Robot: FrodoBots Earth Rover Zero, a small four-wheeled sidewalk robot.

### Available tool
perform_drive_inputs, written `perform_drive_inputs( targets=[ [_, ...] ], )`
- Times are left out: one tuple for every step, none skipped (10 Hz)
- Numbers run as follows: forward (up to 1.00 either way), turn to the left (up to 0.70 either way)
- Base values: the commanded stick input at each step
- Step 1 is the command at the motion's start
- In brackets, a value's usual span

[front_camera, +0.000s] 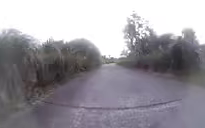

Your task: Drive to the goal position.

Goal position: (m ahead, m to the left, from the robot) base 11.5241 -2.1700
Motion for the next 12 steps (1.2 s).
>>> perform_drive_inputs(
  targets=[
    [0.85, -0.34],
    [0.85, -0.34],
    [0.85, -0.34],
    [0.85, -0.34],
    [0.85, -0.34],
    [0.85, -0.34],
    [0.85, 0.0],
    [0.85, 0.0],
    [0.85, 0.0],
    [0.85, 0.0],
    [0.85, 0.0],
    [0.85, 0.0]
  ],
)
